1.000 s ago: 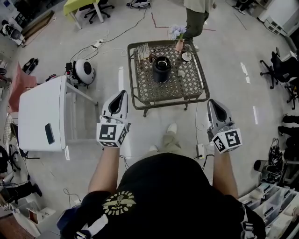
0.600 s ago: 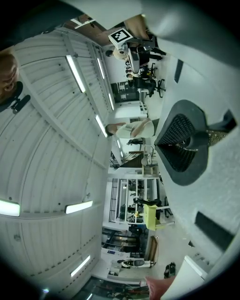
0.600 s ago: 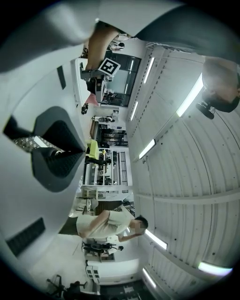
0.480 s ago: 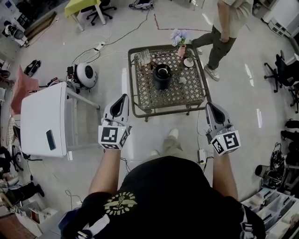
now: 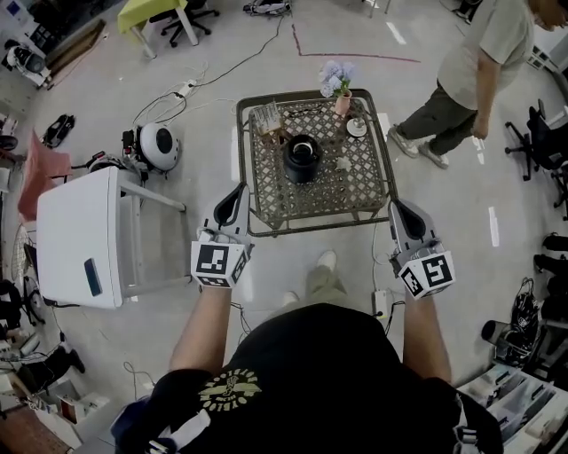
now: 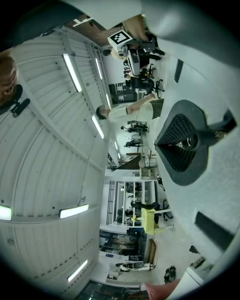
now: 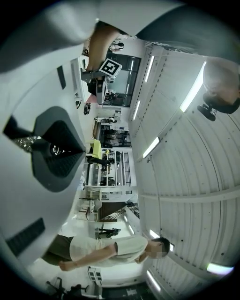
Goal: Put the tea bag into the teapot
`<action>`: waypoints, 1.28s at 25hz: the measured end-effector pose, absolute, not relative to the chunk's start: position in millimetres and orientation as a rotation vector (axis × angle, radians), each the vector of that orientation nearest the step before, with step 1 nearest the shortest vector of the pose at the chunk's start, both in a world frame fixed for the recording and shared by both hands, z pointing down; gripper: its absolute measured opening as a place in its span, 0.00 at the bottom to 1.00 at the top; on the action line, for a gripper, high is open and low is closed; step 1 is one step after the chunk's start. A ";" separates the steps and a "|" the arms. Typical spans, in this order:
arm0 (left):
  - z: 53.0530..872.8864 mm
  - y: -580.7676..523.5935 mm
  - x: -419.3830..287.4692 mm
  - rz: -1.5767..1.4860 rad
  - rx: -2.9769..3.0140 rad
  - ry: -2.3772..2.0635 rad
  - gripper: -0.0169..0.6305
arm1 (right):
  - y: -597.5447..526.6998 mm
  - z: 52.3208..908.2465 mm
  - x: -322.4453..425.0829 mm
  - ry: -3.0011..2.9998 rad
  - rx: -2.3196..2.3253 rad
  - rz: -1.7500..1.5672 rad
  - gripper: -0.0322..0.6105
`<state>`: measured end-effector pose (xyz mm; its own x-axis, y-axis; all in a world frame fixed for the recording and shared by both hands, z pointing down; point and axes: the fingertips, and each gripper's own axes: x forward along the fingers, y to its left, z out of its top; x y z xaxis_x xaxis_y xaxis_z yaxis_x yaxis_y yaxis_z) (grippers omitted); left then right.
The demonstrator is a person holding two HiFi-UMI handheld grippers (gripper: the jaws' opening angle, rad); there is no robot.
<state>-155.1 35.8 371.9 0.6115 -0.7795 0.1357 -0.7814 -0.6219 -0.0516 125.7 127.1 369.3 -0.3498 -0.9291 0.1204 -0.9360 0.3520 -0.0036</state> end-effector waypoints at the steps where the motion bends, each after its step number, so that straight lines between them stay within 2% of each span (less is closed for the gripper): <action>1: 372.1 30.2 -152.7 0.230 2.806 -1.363 0.02 | 120.7 371.0 128.9 -2.502 1.729 0.115 0.06; 25: 380.5 -52.6 -73.4 0.278 2.707 -1.521 0.02 | 17.7 387.7 192.9 -2.668 1.515 0.187 0.06; 32: 393.2 -53.8 -84.7 0.310 2.657 -1.567 0.02 | 2.0 408.1 180.1 -2.707 1.445 0.233 0.06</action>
